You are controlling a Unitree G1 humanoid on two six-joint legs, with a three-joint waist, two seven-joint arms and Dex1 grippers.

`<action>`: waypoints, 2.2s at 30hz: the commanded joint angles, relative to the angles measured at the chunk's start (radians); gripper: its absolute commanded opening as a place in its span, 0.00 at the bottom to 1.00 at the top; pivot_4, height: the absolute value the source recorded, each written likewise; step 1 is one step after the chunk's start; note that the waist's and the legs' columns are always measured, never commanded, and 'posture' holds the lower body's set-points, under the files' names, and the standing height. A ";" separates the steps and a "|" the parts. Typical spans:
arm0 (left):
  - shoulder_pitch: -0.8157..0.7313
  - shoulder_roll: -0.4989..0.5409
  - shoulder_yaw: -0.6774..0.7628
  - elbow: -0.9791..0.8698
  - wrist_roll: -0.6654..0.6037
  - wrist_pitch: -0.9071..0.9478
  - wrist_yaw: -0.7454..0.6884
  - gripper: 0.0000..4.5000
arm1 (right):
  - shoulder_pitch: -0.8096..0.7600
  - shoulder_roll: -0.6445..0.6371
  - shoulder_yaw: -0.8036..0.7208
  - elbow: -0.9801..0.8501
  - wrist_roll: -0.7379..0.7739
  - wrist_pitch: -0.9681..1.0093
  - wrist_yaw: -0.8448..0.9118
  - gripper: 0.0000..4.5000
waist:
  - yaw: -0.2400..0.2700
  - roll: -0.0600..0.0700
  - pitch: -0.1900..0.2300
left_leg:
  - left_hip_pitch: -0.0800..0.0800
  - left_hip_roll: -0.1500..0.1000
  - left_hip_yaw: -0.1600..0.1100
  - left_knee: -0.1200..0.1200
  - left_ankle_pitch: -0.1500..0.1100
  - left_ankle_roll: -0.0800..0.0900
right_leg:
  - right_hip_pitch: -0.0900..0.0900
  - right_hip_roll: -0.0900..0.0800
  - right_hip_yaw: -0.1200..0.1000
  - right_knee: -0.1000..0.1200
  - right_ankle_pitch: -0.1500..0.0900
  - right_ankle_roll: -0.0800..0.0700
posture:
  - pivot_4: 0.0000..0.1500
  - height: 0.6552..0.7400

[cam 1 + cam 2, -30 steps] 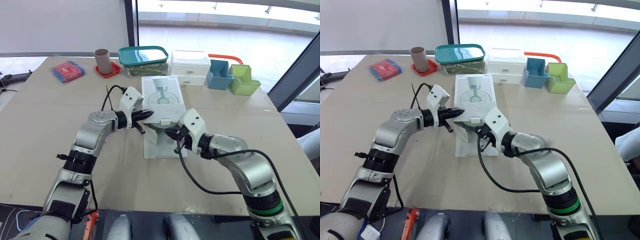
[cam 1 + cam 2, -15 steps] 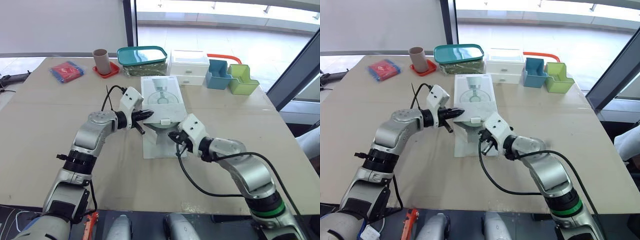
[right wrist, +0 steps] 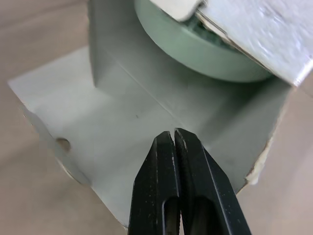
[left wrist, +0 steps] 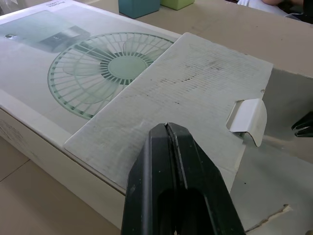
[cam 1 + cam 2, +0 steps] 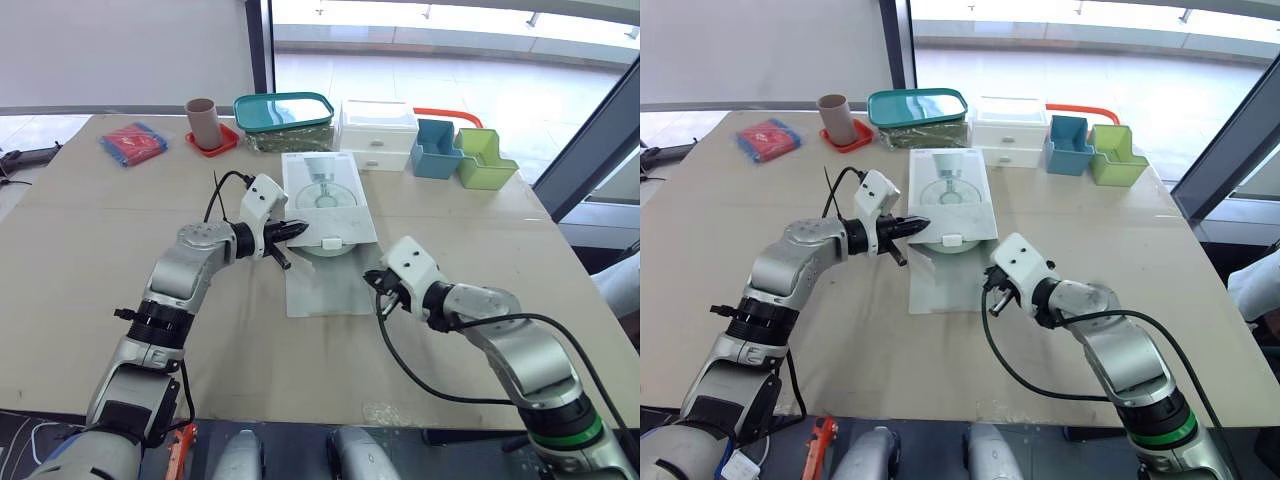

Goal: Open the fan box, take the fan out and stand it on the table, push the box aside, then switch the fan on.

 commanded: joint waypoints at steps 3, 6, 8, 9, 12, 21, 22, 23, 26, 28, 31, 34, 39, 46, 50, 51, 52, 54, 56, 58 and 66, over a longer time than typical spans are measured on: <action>0.000 -0.002 -0.028 0.015 0.012 0.008 -0.017 0.00 | -0.030 -0.020 -0.071 0.100 -0.039 -0.130 -0.007 0.02 | 0.000 0.000 0.000 | 0.000 0.000 0.000 0.000 0.000 0.000 | 0.000 0.000 0.000 0.000 0.000 0.000 | 1.00 1.00; 0.000 -0.005 -0.026 0.013 0.013 0.009 -0.018 0.00 | -0.040 -0.008 -0.075 0.132 -0.045 -0.164 -0.009 0.02 | 0.000 0.000 0.000 | 0.000 0.000 0.000 0.000 0.000 0.000 | 0.000 0.000 0.000 0.000 0.000 0.000 | 1.00 1.00; 0.001 -0.005 -0.025 0.013 0.014 0.009 -0.019 0.00 | -0.047 -0.004 -0.071 0.154 -0.050 -0.188 -0.006 0.02 | 0.000 0.000 0.000 | 0.000 0.000 0.000 0.000 0.000 0.000 | 0.000 0.000 0.000 0.000 0.000 0.000 | 1.00 1.00; 0.002 -0.006 -0.025 0.012 0.015 0.009 -0.020 0.00 | -0.056 0.005 -0.068 0.182 -0.056 -0.210 -0.009 0.02 | 0.000 0.000 0.000 | 0.000 0.000 0.000 0.000 0.000 0.000 | 0.000 0.000 0.000 0.000 0.000 0.000 | 1.00 1.00; 0.005 -0.007 -0.025 0.009 0.016 0.009 -0.019 0.00 | -0.075 0.022 -0.061 0.242 -0.075 -0.259 -0.014 0.02 | 0.000 0.000 0.000 | 0.000 0.000 0.000 0.000 0.000 0.000 | 0.000 0.000 0.000 0.000 0.000 0.000 | 1.00 1.00; 0.014 -0.013 -0.025 -0.012 0.014 0.020 -0.012 0.00 | -0.138 0.089 -0.056 0.366 -0.119 -0.370 -0.038 0.02 | 0.000 0.000 0.000 | 0.000 0.000 0.000 0.000 0.000 0.000 | 0.000 0.000 0.000 0.000 0.000 0.000 | 1.00 1.00; 0.015 -0.013 -0.026 -0.016 0.013 0.022 -0.013 0.00 | -0.145 0.093 -0.055 0.377 -0.124 -0.379 -0.036 0.02 | 0.000 0.000 0.000 | 0.000 0.000 0.000 0.000 0.000 0.000 | 0.000 0.000 0.000 0.000 0.000 0.000 | 1.00 1.00; 0.016 -0.013 -0.026 -0.019 0.012 0.024 -0.013 0.00 | -0.154 0.097 -0.053 0.391 -0.129 -0.389 -0.038 0.02 | 0.000 0.000 0.000 | 0.000 0.000 0.000 0.000 0.000 0.000 | 0.000 0.000 0.000 0.000 0.000 0.000 | 1.00 1.00; 0.019 -0.014 -0.027 -0.027 0.011 0.028 -0.011 0.00 | -0.167 0.118 -0.046 0.405 -0.136 -0.403 -0.039 0.02 | 0.000 0.000 0.000 | 0.000 0.000 0.000 0.000 0.000 0.000 | 0.000 0.000 0.000 0.000 0.000 0.000 | 1.00 1.00; 0.020 -0.015 -0.027 -0.030 0.010 0.030 -0.010 0.00 | -0.166 0.128 -0.045 0.404 -0.139 -0.405 -0.036 0.02 | 0.000 0.000 0.000 | 0.000 0.000 0.000 0.000 0.000 0.000 | 0.000 0.000 0.000 0.000 0.000 0.000 | 1.00 1.00; 0.021 -0.016 -0.029 -0.035 0.009 0.033 -0.008 0.00 | -0.161 0.140 -0.040 0.402 -0.144 -0.412 -0.027 0.02 | 0.000 0.000 0.000 | 0.000 0.000 0.000 0.000 0.000 0.000 | 0.000 0.000 0.000 0.000 0.000 0.000 | 1.00 1.00; 0.020 -0.020 -0.029 -0.038 0.008 0.036 -0.006 0.00 | -0.163 0.148 -0.037 0.409 -0.146 -0.423 -0.020 0.02 | -0.001 0.000 0.000 | 0.000 0.000 0.000 0.000 0.000 0.000 | 0.000 0.000 0.000 0.000 0.000 0.000 | 1.00 1.00; 0.020 -0.022 -0.031 -0.042 0.007 0.037 -0.002 0.00 | -0.186 0.158 -0.042 0.434 -0.146 -0.443 -0.015 0.02 | -0.002 0.000 0.000 | 0.000 0.000 0.001 0.000 0.000 0.000 | 0.000 0.000 0.000 0.000 0.001 -0.001 | 1.00 1.00; 0.023 -0.024 -0.029 -0.047 0.005 0.038 0.003 0.00 | -0.182 0.162 -0.038 0.436 -0.145 -0.451 -0.008 0.02 | -0.003 0.000 0.000 | 0.001 0.001 0.001 0.000 0.000 0.000 | 0.000 0.000 0.000 0.000 0.001 -0.001 | 1.00 1.00; 0.026 -0.025 -0.029 -0.051 0.003 0.037 0.006 0.00 | -0.176 0.163 -0.033 0.423 -0.144 -0.441 -0.002 0.02 | -0.004 0.000 0.000 | 0.001 0.001 0.001 0.000 0.000 0.000 | 0.000 0.000 0.001 0.000 0.001 -0.001 | 1.00 1.00; 0.025 -0.025 -0.029 -0.049 0.003 0.037 0.007 0.00 | -0.177 0.164 -0.032 0.420 -0.143 -0.438 0.000 0.02 | -0.004 0.000 0.000 | 0.001 0.001 0.001 0.000 0.000 0.000 | 0.000 0.000 0.000 0.000 0.001 -0.001 | 1.00 1.00; 0.025 -0.025 -0.029 -0.050 0.003 0.036 0.008 0.00 | -0.178 0.169 -0.031 0.411 -0.137 -0.429 0.002 0.02 | -0.004 0.000 0.000 | 0.001 0.001 0.001 0.000 0.000 0.000 | 0.000 0.000 0.000 0.000 0.001 -0.001 | 1.00 1.00; 0.026 -0.025 -0.029 -0.052 0.003 0.036 0.008 0.00 | -0.180 0.173 -0.027 0.396 -0.133 -0.418 0.006 0.02 | -0.004 0.000 0.000 | 0.001 0.001 0.001 0.000 0.000 0.000 | 0.000 0.000 0.000 0.000 0.001 -0.001 | 1.00 1.00; 0.026 -0.025 -0.028 -0.053 0.002 0.036 0.008 0.00 | -0.179 0.175 -0.021 0.382 -0.134 -0.409 0.009 0.02 | -0.004 0.000 0.000 | 0.001 0.001 0.001 0.000 0.000 0.000 | 0.000 0.001 0.001 0.000 0.001 -0.001 | 1.00 1.00; 0.026 -0.025 -0.028 -0.054 0.001 0.036 0.008 0.00 | -0.178 0.179 -0.022 0.377 -0.134 -0.404 0.009 0.02 | -0.005 0.000 0.000 | 0.001 0.001 0.001 0.000 0.000 0.000 | 0.000 0.001 0.001 0.000 0.001 -0.001 | 1.00 1.00; 0.018 -0.014 -0.021 -0.040 0.002 0.024 -0.001 0.00 | -0.173 0.180 -0.017 0.349 -0.133 -0.365 0.029 0.02 | -0.005 0.000 0.000 | 0.001 0.001 0.001 0.000 0.000 0.000 | 0.000 0.001 0.000 0.000 0.001 -0.001 | 1.00 1.00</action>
